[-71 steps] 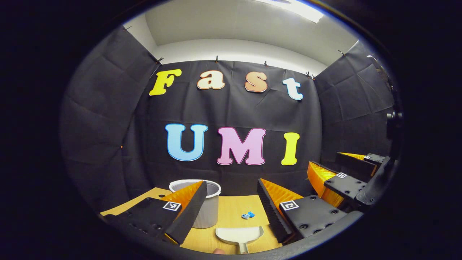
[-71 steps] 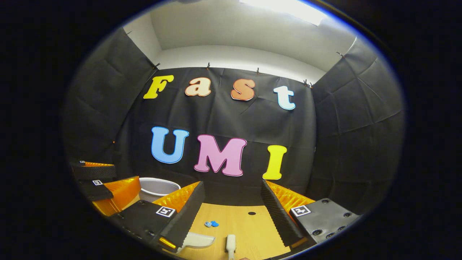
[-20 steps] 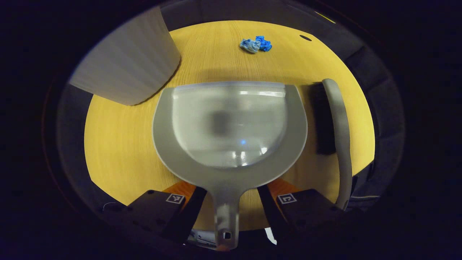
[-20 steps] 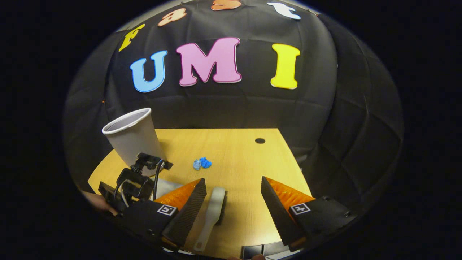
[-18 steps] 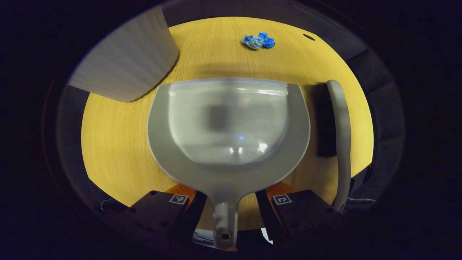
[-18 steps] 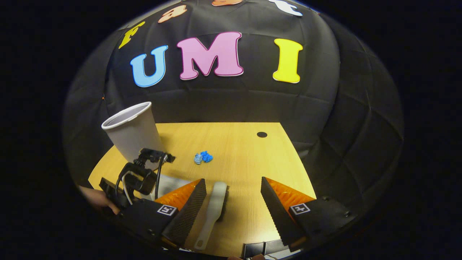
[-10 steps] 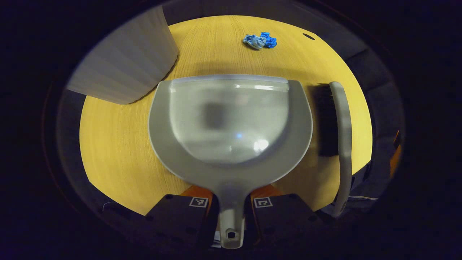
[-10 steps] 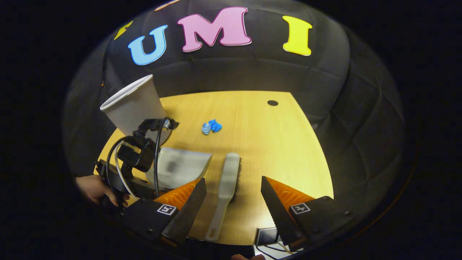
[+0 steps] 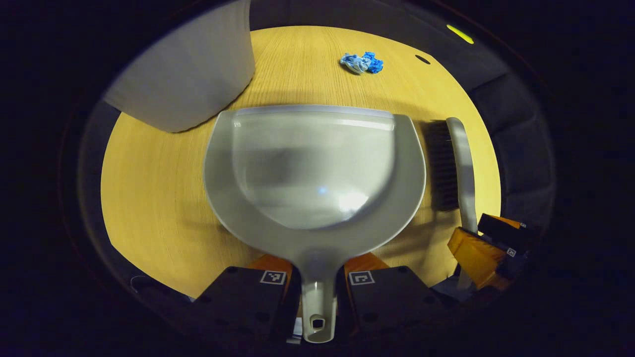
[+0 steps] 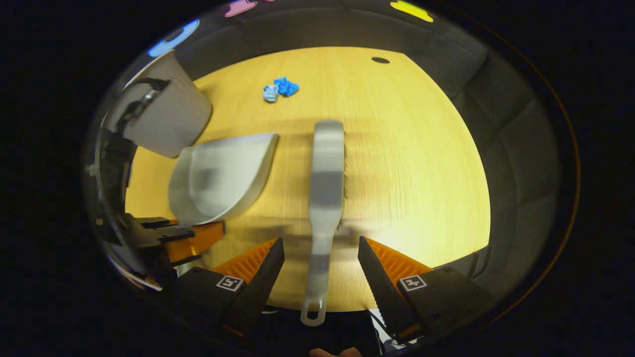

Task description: Pick up the small broom and dustpan from the desktop, sweep the trash into the dustpan with the broom, and then empty the trash into the garbage bin.

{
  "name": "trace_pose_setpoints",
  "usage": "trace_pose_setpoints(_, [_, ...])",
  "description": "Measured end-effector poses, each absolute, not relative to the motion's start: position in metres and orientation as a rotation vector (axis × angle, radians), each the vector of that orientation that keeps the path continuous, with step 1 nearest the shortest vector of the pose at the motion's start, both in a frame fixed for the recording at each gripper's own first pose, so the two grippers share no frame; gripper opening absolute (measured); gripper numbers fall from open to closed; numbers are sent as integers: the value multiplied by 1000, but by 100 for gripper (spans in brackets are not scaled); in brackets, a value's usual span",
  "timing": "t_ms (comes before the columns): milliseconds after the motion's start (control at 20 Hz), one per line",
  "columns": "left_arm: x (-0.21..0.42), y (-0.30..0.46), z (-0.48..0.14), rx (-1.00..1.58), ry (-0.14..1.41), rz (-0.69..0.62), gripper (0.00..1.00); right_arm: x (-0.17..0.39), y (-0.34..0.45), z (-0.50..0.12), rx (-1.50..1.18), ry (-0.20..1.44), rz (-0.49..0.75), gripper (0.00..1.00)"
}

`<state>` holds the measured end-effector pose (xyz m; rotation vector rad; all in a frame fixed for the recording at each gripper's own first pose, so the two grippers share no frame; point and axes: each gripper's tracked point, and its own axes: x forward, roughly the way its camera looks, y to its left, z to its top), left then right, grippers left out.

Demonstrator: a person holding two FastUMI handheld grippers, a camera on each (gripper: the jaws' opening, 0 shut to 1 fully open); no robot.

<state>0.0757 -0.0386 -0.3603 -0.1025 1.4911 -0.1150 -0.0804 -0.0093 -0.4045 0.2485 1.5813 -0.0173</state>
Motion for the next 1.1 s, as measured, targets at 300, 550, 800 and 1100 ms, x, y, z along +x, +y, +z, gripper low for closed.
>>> trace_pose_setpoints(300, [70, -37, -362, -121, 1479, -137, 29, -80, -11, -433, 263, 1670, -79, 95])
trace_pose_setpoints(550, [66, -35, -363, -127, 1476, -144, 31, -80, -13, -446, 281, 1700, -116, 48])
trace_pose_setpoints(800, [65, -34, -363, -116, 1475, -151, 31, -83, -10, -440, 310, 1752, -100, 29])
trace_pose_setpoints(1100, [60, -26, -365, -86, 1469, -183, 30, -55, -28, -419, 237, 1729, -13, 26])
